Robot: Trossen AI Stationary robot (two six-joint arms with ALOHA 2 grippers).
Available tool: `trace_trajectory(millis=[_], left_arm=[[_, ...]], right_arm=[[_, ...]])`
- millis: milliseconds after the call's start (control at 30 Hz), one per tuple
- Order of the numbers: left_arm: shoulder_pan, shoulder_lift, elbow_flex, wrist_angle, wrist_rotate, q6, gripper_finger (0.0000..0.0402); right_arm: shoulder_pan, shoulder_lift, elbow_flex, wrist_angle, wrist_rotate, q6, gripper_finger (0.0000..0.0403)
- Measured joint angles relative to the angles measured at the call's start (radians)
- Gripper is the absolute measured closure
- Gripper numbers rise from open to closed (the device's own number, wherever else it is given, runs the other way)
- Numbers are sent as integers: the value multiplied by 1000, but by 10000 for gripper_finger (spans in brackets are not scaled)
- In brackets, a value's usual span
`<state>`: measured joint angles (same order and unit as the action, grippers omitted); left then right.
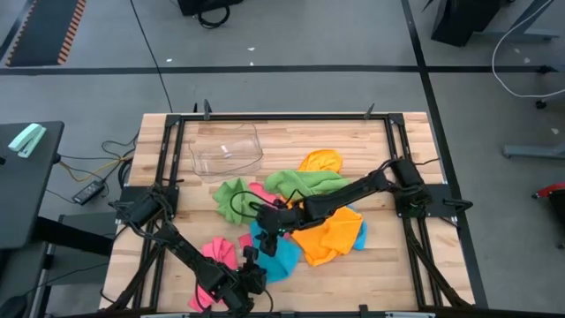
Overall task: Fold microfiber towels
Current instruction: Fold the left blue microfiber towel
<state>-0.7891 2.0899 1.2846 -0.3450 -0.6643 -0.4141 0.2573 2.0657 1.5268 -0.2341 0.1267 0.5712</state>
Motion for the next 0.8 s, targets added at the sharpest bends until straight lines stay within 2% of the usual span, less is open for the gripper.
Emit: trace_trajectory(millis=[267,500,667,800], left_arm=[[0,0,0,-6,-6,-2,382],[3,0,0,-17,-13,3,376],[11,0,0,-21,-14,6,385],[13,0,0,-22,-16,6,385]], right_arm=[[51,-113,4,-197,22,-81,185],[170,-113,-6,-347,32,-121,185],[206,-109,-89,-364,25,-86,185],[224,-108,-180,-337,46,-156,185]])
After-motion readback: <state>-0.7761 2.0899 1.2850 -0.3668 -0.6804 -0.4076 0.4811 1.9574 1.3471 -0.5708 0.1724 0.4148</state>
